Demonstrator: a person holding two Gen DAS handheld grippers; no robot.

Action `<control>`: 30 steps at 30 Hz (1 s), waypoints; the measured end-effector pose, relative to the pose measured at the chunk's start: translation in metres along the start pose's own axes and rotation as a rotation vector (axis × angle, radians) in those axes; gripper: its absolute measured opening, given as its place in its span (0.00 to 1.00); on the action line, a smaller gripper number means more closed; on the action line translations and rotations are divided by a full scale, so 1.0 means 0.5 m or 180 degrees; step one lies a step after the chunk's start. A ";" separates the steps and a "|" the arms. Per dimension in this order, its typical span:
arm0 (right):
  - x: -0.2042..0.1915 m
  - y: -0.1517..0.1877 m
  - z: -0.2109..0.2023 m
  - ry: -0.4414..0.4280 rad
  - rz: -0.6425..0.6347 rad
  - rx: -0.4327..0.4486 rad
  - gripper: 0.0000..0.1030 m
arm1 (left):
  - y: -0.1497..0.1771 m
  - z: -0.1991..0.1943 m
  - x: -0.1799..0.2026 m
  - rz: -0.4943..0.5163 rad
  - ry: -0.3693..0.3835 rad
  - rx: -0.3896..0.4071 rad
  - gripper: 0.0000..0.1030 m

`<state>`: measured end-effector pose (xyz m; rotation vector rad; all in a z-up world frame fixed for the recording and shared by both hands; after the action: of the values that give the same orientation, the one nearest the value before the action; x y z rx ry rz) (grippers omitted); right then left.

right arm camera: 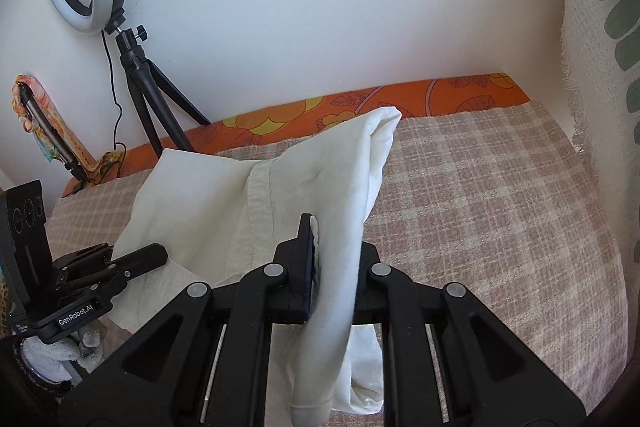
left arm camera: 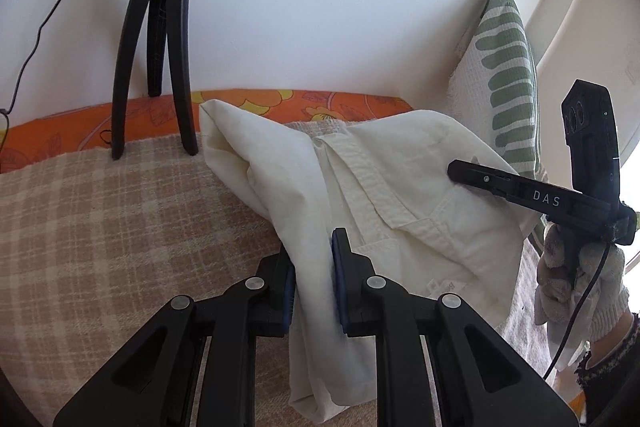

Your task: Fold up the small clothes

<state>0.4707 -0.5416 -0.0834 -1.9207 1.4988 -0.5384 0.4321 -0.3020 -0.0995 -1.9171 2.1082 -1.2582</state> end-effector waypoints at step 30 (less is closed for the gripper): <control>-0.131 0.017 -0.235 0.0839 0.0030 0.0286 0.76 | 0.065 -0.250 -0.036 0.0135 -0.0594 0.0322 0.71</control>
<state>0.3696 -0.5071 -0.0010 -1.8268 1.6144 -0.8675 0.3454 -0.2230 -0.0421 -1.8581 1.9454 -1.1076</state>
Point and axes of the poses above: each gripper's, at about its wrist camera, not at the fingertips, and z roughly the way its jaws point, x to its right, y to its underside, the point moved 4 cm from there along z, roughly the way its jaws point, and after that the axes turned 11 degrees about -z, right-handed, at the moved point
